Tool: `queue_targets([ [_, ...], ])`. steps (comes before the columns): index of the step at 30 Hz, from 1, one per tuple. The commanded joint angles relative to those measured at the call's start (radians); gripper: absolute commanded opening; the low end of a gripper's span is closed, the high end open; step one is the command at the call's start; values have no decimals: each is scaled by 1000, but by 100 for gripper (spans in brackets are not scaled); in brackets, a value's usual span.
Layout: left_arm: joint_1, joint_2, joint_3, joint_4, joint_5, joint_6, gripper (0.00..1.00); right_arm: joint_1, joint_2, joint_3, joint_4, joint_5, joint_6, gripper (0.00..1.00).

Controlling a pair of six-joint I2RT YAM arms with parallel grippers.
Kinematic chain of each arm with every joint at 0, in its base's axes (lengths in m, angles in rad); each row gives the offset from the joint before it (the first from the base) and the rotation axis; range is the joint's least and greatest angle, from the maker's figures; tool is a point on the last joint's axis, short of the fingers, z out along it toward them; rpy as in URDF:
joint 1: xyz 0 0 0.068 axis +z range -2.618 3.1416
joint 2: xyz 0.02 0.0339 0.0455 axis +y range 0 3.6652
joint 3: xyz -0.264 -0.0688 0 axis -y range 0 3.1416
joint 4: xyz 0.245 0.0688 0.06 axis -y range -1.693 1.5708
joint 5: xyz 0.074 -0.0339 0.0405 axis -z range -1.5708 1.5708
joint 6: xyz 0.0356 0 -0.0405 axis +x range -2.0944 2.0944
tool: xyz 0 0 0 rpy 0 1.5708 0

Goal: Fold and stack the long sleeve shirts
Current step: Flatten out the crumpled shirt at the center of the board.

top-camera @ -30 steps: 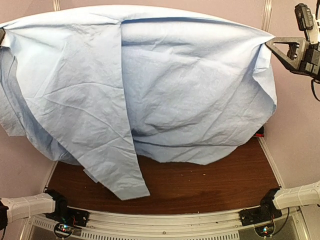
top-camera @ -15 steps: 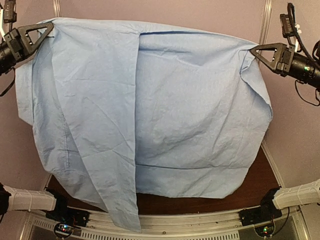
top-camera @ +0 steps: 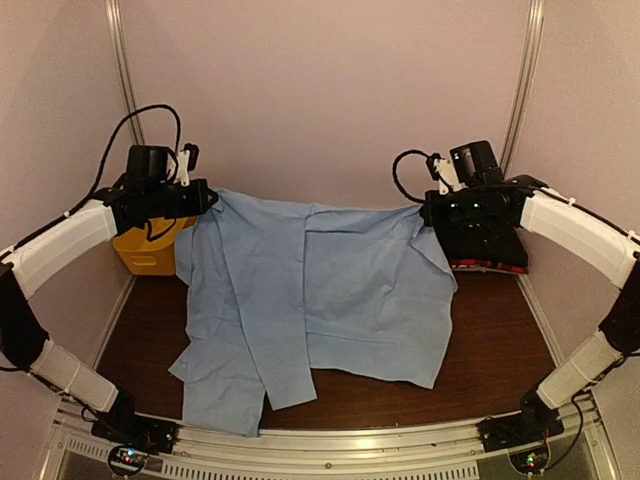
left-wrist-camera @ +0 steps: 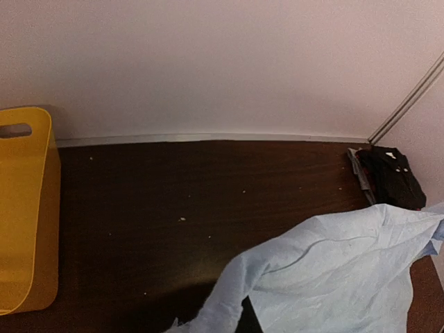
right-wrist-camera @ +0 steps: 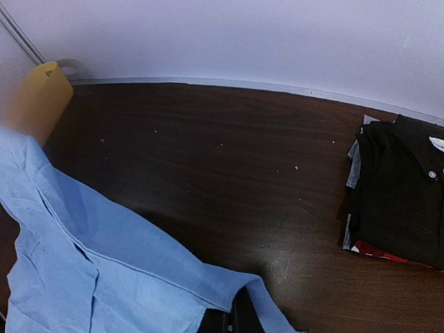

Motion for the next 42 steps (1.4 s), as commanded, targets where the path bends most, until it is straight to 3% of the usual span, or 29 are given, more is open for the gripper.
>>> queue_targets([
  [1,52,116,-87,251,-94,-22,0,-28,177,13,176,74,-94,0],
  [7,58,259,-100,312,-79,-43,0,-29,461,154,187,138,-169,0],
  [19,59,444,-4,359,-128,-43,0,-30,779,457,129,367,-253,0],
  [21,61,489,37,339,-139,-45,0,-35,834,527,99,439,-287,6],
  [27,68,588,138,294,-175,-62,0,-62,1000,773,-14,624,-330,39],
  [30,73,620,174,279,-177,-64,0,-79,1037,878,-57,684,-347,45],
  [37,102,683,229,241,-197,-89,1,-92,946,798,-63,701,-315,49],
  [39,118,702,240,239,-193,-101,8,-88,878,702,-26,648,-298,51],
  [42,139,720,258,241,-174,-111,28,-73,743,521,78,525,-272,53],
])
